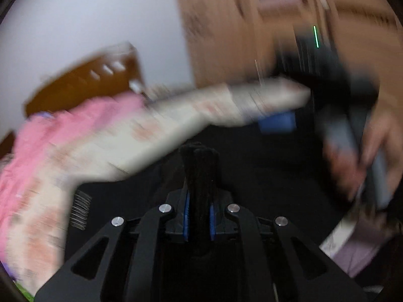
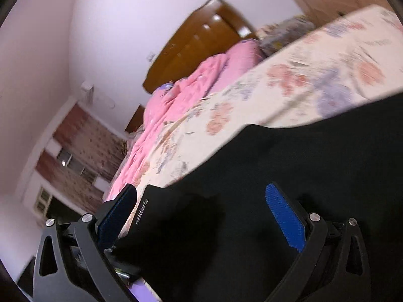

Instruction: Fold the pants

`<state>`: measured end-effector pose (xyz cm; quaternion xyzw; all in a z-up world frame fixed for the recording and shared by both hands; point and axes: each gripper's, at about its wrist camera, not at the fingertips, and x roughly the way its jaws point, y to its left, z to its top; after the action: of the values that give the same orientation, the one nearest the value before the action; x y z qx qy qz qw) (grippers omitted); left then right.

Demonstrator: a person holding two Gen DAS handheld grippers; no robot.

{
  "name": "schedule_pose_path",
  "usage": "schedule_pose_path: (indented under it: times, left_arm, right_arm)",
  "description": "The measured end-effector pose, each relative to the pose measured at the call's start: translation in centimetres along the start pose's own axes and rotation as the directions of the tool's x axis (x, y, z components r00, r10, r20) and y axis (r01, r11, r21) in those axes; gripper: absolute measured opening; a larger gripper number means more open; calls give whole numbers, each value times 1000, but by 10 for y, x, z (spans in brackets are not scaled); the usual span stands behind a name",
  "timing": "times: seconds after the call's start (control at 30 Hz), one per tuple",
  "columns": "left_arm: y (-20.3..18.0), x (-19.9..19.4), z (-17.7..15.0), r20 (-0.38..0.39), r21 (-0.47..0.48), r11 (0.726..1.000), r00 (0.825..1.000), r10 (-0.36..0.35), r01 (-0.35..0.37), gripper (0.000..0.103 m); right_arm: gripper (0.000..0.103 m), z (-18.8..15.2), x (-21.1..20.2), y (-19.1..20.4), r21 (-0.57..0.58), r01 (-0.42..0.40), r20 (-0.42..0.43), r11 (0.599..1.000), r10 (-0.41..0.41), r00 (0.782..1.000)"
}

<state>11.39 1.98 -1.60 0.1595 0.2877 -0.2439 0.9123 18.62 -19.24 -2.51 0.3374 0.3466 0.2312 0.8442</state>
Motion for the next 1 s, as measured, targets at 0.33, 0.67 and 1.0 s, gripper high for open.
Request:
schedule_pose_path:
  times: [0.33, 0.67, 1.0]
  left_arm:
    - [51, -106, -46, 262, -251, 966, 958, 120, -53, 102]
    - [104, -123, -157, -27, -423, 857, 949, 313, -295, 101]
    - [101, -88, -145, -74, -369, 874, 947, 312, -316, 101]
  right_arm:
    - [99, -32, 7, 12, 10, -56, -232, 998, 57, 971]
    - [78, -73, 68, 63, -51, -49, -468, 997, 20, 884]
    - [25, -75, 67, 118, -269, -65, -259, 961, -7, 966]
